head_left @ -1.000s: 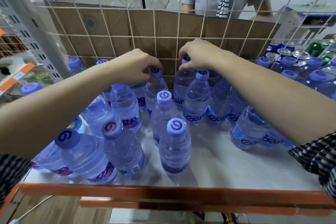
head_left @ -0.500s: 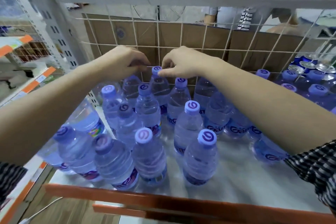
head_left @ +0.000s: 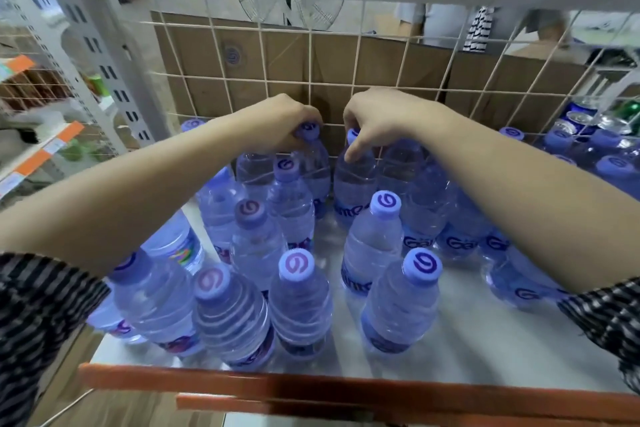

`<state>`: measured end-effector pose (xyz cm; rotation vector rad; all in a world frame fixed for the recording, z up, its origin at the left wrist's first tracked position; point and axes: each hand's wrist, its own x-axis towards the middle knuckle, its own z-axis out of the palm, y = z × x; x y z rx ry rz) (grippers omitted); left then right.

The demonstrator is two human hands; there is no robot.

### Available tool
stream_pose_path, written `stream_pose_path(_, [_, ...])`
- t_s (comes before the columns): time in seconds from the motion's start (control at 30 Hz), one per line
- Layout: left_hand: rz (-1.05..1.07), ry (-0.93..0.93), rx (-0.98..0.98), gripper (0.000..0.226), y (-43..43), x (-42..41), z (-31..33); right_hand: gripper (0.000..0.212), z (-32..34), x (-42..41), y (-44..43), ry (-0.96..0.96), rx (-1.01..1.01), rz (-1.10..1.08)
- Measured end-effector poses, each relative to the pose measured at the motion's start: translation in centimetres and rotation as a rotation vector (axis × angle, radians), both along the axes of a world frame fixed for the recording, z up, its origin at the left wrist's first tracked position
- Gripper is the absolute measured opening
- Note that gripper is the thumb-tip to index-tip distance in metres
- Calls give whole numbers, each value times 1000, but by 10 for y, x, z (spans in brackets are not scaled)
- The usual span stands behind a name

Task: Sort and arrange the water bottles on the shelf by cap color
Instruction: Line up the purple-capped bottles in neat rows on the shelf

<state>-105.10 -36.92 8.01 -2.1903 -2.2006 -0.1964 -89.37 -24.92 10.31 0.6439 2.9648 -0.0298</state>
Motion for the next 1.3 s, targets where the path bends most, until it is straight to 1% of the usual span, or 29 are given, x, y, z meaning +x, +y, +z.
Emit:
stream_pose_path(0.17, [31,-2,-15,50,5,0,6,32,-2,4,12,64,21,10])
stream_pose_path(0.33, [93,-11,-1,56,13,3,-2,38,-9,5,15,91,60,38])
stream_pose_path(0.47, [114,-5,-14,58,18,4,-5,38,-12,6,17,91,40,47])
stream_pose_path(0.57, [58,-29,-17,57,18,1,-2,33,-15,10,17,136,42,67])
stream_pose_path(0.67, [-18,-21,-17,51,18,1,2,35,-20,11,14,205,65,13])
stream_pose_path(0.77, [30,17,-13,46,19,-3,4,33,-21,13,14,238,67,11])
stream_pose_path(0.87, [101,0,12,50,18,-5,0,30,-18,16,13,234,61,64])
stream_pose_path(0.93, [119,-20,45,54,19,-3,-4,26,-19,15,12,221,61,91])
stream_pose_path(1.0, [129,0,59,58,22,3,-8,24,-20,14,12,206,53,85])
stream_pose_path(1.1, [157,45,64,60,24,7,-12,26,-23,14,13,207,48,49])
stream_pose_path(1.17, [191,18,64,59,23,7,-14,28,-28,16,12,219,44,19])
stream_pose_path(1.3, [195,21,-12,61,17,9,-10,42,-33,28,2,276,11,-15])
